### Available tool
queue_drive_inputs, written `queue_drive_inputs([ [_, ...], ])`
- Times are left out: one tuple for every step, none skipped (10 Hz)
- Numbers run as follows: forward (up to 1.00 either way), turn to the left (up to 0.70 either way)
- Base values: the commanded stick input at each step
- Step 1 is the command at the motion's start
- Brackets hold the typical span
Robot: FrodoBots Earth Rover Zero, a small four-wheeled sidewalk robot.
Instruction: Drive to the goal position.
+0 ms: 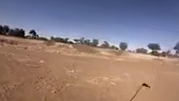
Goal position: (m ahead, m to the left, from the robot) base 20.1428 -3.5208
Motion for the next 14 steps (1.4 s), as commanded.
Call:
queue_drive_inputs([
  [0.5, 0.0],
  [0.5, 0.0],
  [0.5, 0.0],
  [0.5, 0.0],
  [0.5, 0.0],
  [0.5, 0.0],
  [0.5, 0.0],
  [0.5, 0.0],
  [0.5, 0.0],
  [0.17, 0.0],
  [0.0, 0.0],
  [0.0, 0.0],
  [0.0, 0.0],
  [0.0, 0.0],
])
